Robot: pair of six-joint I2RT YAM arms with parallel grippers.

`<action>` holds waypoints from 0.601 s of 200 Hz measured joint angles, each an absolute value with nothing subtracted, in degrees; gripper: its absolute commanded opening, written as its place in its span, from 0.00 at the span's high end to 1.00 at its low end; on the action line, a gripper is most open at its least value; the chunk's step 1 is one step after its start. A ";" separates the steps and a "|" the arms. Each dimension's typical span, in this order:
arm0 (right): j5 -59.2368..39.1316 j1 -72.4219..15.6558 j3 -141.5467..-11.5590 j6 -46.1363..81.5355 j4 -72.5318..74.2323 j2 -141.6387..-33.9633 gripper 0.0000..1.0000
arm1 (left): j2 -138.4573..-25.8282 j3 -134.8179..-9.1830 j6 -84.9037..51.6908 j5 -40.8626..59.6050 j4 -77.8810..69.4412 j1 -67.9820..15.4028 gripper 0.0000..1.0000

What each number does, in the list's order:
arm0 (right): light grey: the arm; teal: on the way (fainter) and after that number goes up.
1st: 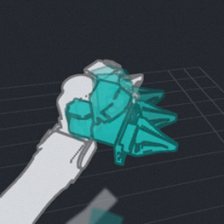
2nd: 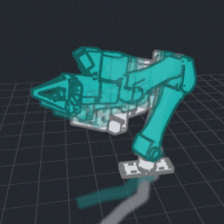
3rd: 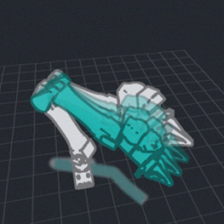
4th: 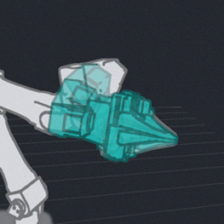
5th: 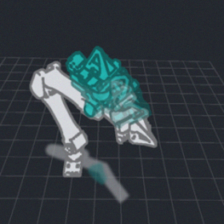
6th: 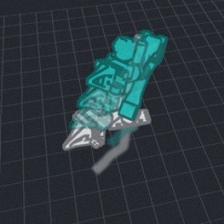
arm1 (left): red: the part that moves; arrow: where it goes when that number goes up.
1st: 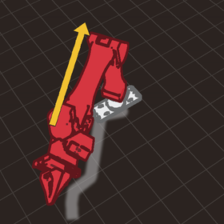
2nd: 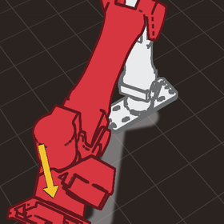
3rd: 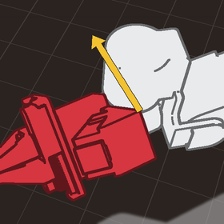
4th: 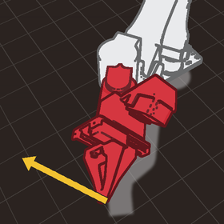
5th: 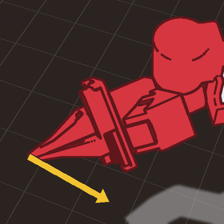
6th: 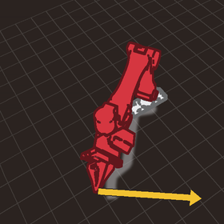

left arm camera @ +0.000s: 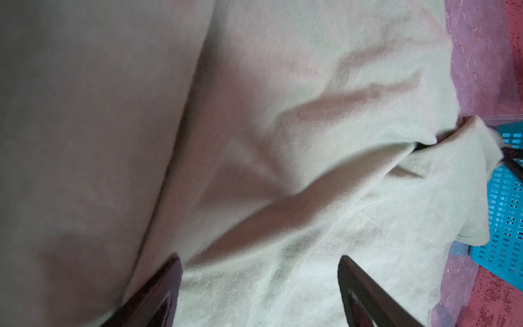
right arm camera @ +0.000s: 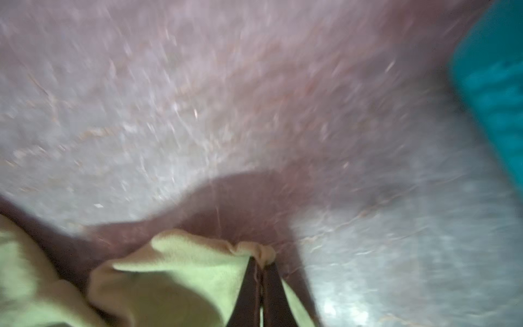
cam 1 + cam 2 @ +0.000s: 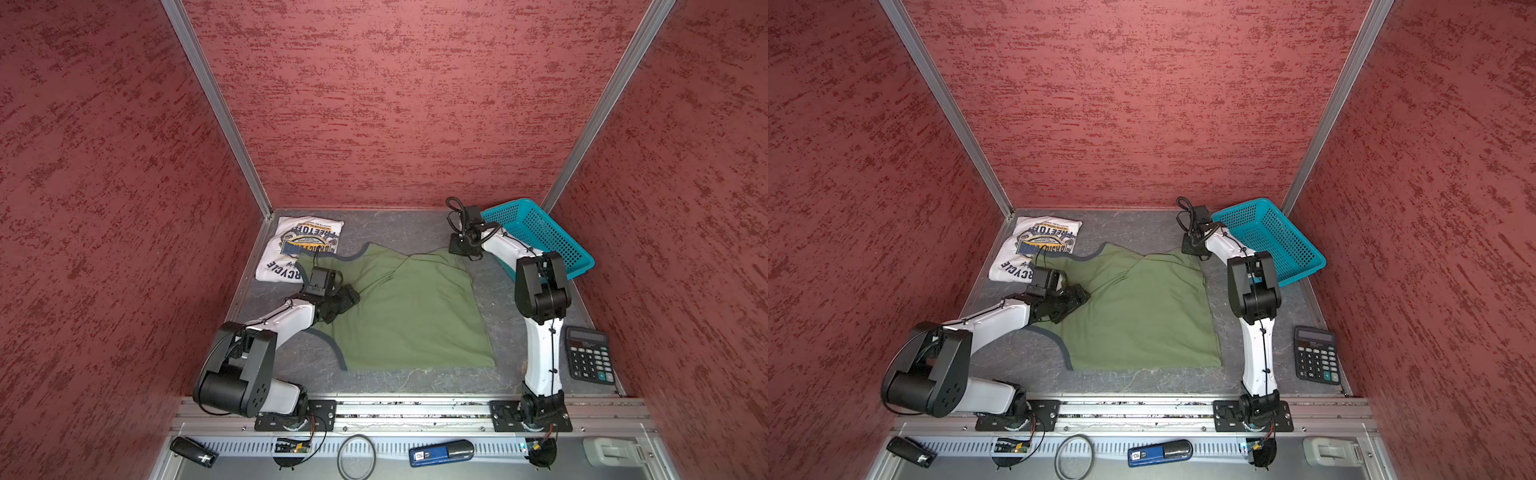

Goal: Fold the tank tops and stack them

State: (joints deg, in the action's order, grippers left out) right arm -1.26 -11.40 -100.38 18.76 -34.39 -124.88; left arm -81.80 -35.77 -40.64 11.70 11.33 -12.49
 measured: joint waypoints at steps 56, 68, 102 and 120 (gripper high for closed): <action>-1.78 -9.32 -110.43 18.15 -36.93 -125.34 1.00 | -82.13 -36.47 -40.49 11.92 11.73 -12.53 0.12; -1.76 -9.32 -110.69 18.15 -37.17 -125.78 1.00 | -82.72 -37.69 -40.29 12.03 13.26 -12.69 0.11; -2.02 -9.43 -109.71 18.15 -37.71 -126.37 1.00 | -85.60 -48.14 -38.63 11.90 22.61 -14.20 0.09; -2.33 -9.43 -108.62 18.17 -37.54 -126.37 1.00 | -89.25 -59.27 -36.88 11.51 26.15 -14.63 0.09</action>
